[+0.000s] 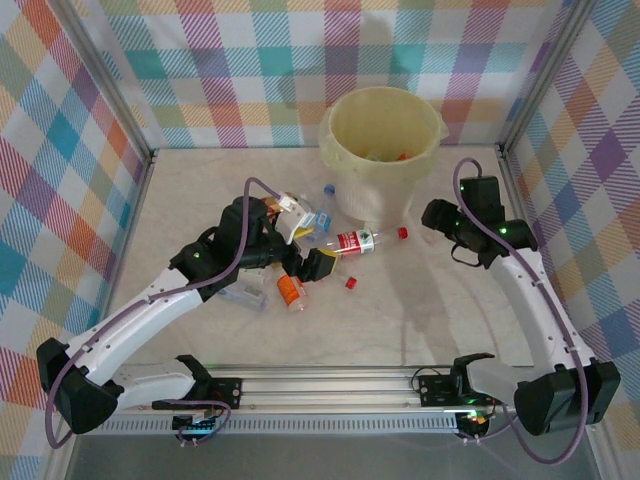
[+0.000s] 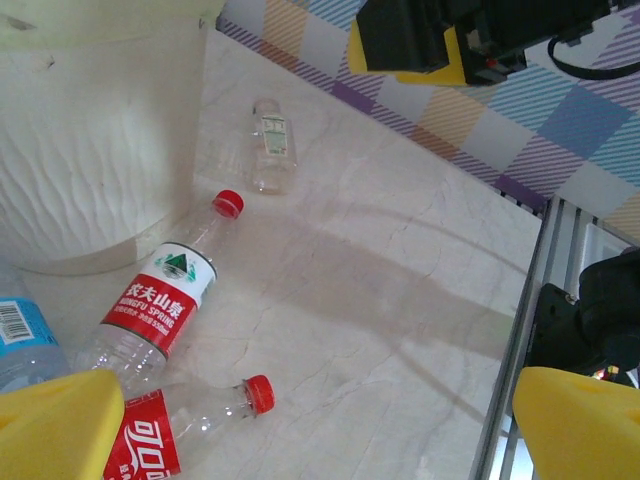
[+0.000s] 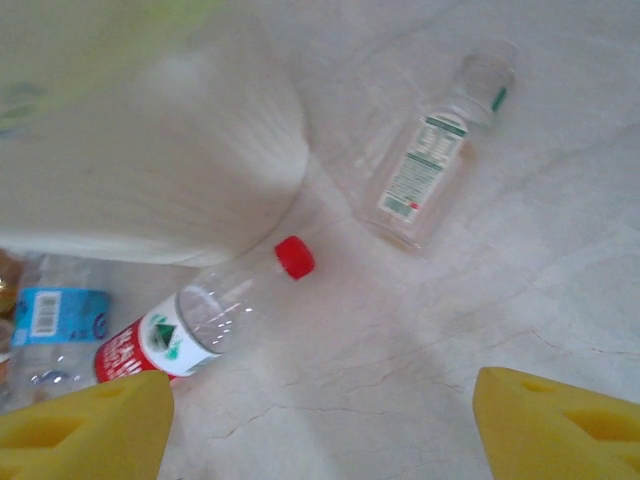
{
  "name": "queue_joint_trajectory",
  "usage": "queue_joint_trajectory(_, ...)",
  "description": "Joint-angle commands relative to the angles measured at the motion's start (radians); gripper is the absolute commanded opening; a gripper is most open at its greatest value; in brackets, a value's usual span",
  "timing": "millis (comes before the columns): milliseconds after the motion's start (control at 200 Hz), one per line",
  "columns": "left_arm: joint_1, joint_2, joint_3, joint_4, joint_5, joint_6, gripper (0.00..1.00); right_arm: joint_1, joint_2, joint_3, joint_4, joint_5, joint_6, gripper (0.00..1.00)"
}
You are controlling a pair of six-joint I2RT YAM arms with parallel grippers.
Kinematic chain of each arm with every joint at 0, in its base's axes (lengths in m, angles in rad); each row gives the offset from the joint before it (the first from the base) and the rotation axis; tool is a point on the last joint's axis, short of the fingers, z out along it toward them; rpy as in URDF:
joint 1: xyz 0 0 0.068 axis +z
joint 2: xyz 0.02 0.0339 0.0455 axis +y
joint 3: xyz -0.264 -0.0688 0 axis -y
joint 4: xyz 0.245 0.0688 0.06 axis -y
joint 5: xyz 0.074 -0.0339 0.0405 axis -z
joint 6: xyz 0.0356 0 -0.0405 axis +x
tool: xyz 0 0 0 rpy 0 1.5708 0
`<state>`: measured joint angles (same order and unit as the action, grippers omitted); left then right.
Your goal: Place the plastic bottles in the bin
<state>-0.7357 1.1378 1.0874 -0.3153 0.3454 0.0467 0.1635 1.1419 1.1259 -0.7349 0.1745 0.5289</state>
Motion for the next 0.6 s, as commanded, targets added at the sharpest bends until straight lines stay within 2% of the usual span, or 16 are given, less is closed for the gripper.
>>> queue_joint_trajectory(0, -0.017, -0.026, 0.006, 0.014, -0.044, 0.015, 1.0, -0.041, 0.038, -0.027, 0.079, -0.011, 0.039, 0.78)
queue_joint_trajectory(200, -0.019, -0.051, -0.006, 0.028, -0.053, 0.003, 1.0, -0.096, 0.143, -0.048, 0.179, 0.009, 0.047, 0.81)
queue_joint_trajectory(350, -0.019, -0.087, -0.049, 0.119, -0.089, -0.01, 1.0, -0.123, 0.228, -0.043, 0.239, 0.024, 0.06, 0.84)
queue_joint_trajectory(595, -0.019, -0.103, -0.073, 0.156, -0.062, -0.018, 1.0, -0.165, 0.341, -0.042, 0.327, 0.008, 0.087, 0.85)
